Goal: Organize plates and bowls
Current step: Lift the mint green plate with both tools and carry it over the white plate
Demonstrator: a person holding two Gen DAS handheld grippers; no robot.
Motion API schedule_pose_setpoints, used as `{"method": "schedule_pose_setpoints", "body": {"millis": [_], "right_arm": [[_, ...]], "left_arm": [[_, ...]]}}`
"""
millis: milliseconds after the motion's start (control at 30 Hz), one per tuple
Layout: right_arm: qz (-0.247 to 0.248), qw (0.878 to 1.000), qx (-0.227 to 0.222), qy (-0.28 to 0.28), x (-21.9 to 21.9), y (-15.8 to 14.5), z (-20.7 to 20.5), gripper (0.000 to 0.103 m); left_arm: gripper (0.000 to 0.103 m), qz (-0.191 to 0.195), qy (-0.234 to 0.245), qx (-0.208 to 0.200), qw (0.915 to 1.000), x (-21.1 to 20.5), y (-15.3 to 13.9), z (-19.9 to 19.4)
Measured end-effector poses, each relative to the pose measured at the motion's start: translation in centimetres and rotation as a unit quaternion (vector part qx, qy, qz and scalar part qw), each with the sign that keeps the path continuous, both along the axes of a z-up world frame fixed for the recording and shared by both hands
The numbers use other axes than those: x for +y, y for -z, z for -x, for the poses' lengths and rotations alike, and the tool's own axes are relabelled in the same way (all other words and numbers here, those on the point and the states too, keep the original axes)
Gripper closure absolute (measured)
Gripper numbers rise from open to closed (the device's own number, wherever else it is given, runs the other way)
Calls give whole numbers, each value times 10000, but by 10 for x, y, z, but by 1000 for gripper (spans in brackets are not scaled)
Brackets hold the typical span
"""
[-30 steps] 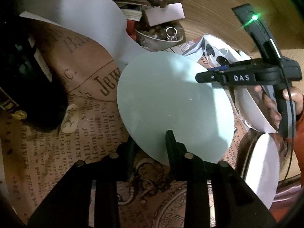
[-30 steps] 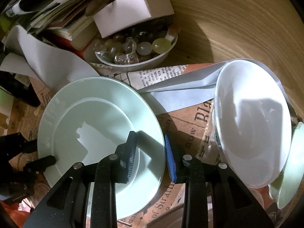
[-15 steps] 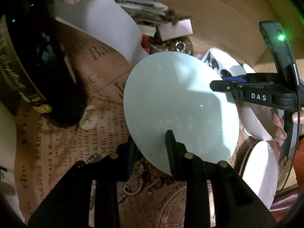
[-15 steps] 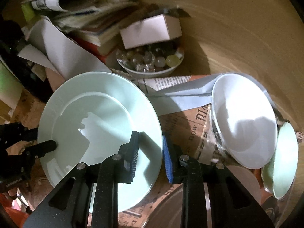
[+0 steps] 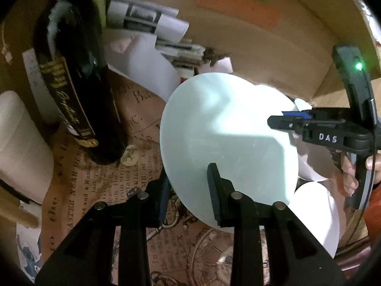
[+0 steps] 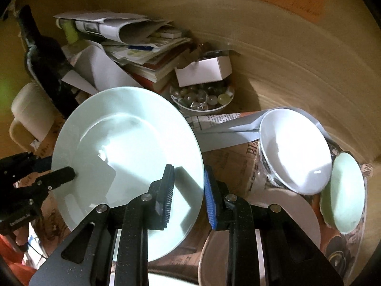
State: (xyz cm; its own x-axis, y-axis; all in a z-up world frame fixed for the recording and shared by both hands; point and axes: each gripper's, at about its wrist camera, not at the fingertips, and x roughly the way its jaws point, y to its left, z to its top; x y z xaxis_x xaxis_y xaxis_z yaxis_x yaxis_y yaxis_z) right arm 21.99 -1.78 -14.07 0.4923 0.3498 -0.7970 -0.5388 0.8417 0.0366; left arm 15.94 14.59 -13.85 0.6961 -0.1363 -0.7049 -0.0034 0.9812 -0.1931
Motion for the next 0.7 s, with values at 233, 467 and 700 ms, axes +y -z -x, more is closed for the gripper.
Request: {"method": "schedule_pose_setpoints", "body": {"millis": [233, 467, 700], "right_arm": [[-201, 9997, -130, 7, -11, -21, 25, 80], [-306, 9992, -255, 29, -26, -32, 49, 81], [-367, 9988, -297, 107, -43, -33, 69, 81]], "left_arm": [[73, 17, -50, -280, 9996, -2, -19, 29], [73, 31, -41, -441, 9990, -19, -28, 47], [73, 19, 33, -541, 9985, -36, -35, 61]]}}
